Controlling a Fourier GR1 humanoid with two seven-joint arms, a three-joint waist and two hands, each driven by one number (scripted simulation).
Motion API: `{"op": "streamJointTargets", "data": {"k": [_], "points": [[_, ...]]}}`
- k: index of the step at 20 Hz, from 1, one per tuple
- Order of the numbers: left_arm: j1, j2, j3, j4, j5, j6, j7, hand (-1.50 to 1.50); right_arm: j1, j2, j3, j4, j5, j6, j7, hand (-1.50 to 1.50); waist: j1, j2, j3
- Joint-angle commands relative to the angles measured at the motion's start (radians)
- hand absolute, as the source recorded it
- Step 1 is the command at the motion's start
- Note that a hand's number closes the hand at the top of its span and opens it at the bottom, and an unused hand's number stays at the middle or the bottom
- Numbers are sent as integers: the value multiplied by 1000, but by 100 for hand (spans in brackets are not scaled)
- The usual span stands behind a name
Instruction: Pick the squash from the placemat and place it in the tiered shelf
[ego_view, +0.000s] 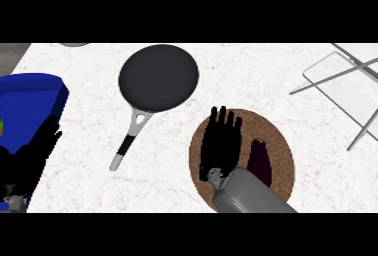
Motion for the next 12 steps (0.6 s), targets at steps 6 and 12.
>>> {"op": "streamJointTargets", "data": {"k": [6,12], "points": [[-24,18,57,97,9,-73,-53,0,57,-3,-69,-70,66,147,109,-150,-8,3,1],[61,8,53,-90,4,-51,25,0,43,17,-143,36,104,107,17,-150,10,3,2]]}}
